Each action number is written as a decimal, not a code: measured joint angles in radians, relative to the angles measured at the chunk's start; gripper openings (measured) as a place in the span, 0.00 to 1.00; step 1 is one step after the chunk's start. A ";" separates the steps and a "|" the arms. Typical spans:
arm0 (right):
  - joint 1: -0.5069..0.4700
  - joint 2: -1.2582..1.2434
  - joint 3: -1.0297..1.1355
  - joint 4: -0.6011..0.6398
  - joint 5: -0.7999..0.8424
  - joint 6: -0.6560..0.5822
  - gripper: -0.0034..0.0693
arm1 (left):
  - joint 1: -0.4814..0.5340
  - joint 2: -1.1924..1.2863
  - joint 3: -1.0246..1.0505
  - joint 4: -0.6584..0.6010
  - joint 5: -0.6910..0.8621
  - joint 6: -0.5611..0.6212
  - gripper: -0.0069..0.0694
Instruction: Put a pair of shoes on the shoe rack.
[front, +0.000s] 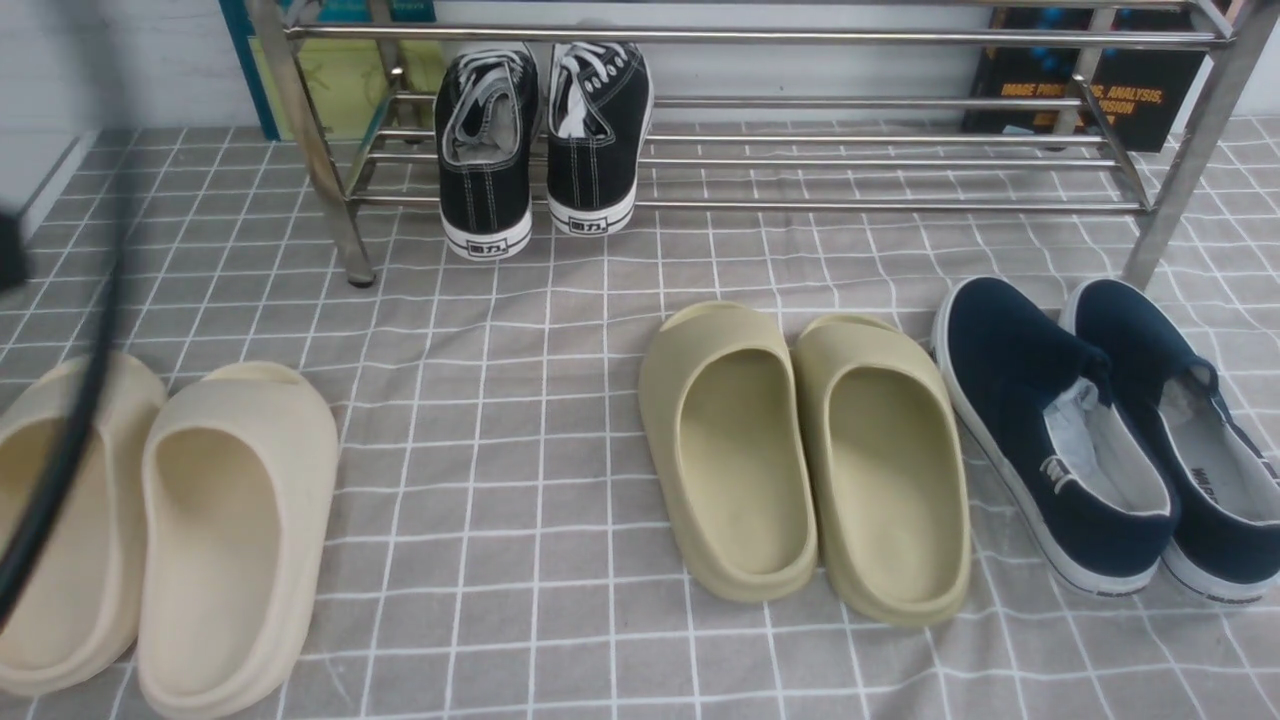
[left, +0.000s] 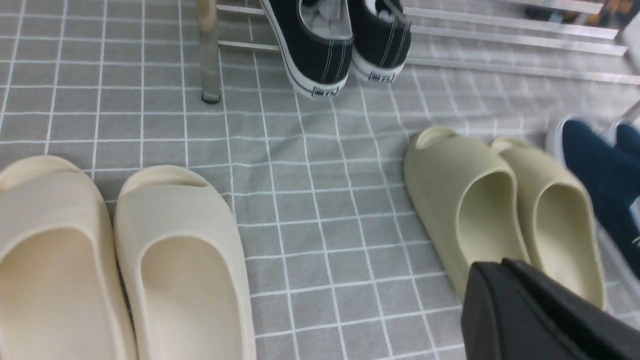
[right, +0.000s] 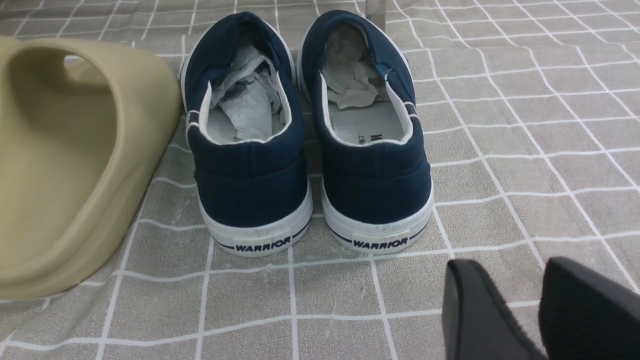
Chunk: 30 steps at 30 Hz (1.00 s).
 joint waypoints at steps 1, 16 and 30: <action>0.000 0.000 0.000 0.000 0.000 0.000 0.38 | 0.000 -0.061 0.051 0.006 -0.028 -0.021 0.07; 0.000 0.000 0.000 0.000 0.000 0.000 0.38 | 0.000 -0.430 0.382 0.036 -0.091 -0.061 0.07; 0.000 0.000 0.000 0.000 0.000 0.000 0.38 | 0.113 -0.497 0.629 -0.005 -0.322 -0.034 0.07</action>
